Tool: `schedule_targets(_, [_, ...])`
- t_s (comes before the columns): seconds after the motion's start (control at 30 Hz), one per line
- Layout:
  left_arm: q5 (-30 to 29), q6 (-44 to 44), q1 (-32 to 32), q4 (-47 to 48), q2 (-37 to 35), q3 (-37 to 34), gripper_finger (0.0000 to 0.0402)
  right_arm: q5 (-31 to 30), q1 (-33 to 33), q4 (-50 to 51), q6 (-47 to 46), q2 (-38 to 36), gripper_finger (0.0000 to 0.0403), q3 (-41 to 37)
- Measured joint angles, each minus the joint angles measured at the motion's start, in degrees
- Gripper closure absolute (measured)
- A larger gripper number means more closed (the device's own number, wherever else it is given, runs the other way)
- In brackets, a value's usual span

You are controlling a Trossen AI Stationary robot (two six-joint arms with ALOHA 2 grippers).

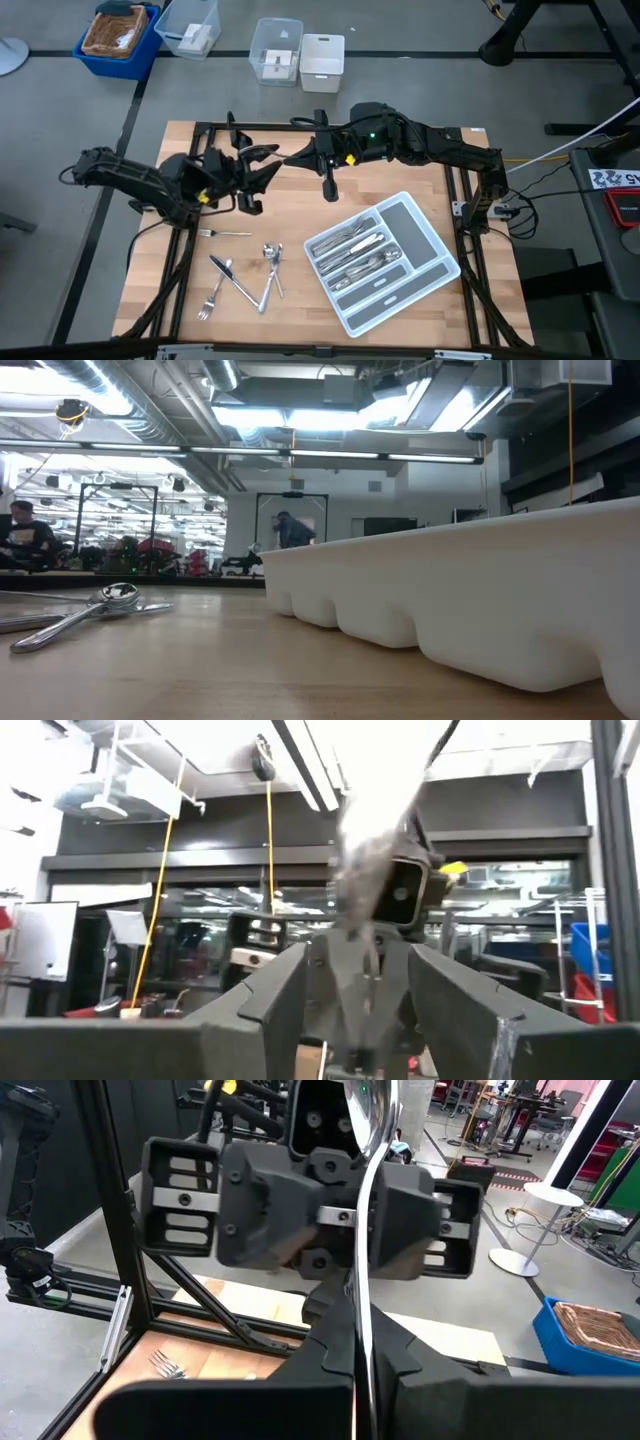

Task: Sort silverware
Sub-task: Put the silver spoon into the silverware tray

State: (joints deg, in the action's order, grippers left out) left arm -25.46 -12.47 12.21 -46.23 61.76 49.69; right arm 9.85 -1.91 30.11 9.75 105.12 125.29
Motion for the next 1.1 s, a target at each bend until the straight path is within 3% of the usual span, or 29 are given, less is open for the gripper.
schedule_targets(0.5, [2.41,-0.63,0.00,-3.99,-0.02,0.00,0.0244,0.00,0.00,0.00,-0.01,0.00,0.0403,0.00])
schedule_targets(0.67, [2.39,-1.66,0.00,-3.96,-0.02,0.00,0.0288,0.02,0.00,0.00,-0.01,0.00,0.0403,0.00])
schedule_targets(0.9, [2.77,-2.58,0.06,-4.22,-0.02,0.00,0.0385,0.33,0.01,0.00,0.34,0.00,0.0403,0.00])
schedule_targets(1.1, [2.85,-0.94,0.06,-4.21,-0.02,0.00,0.0394,0.39,0.04,0.00,0.38,0.00,0.0403,0.00])
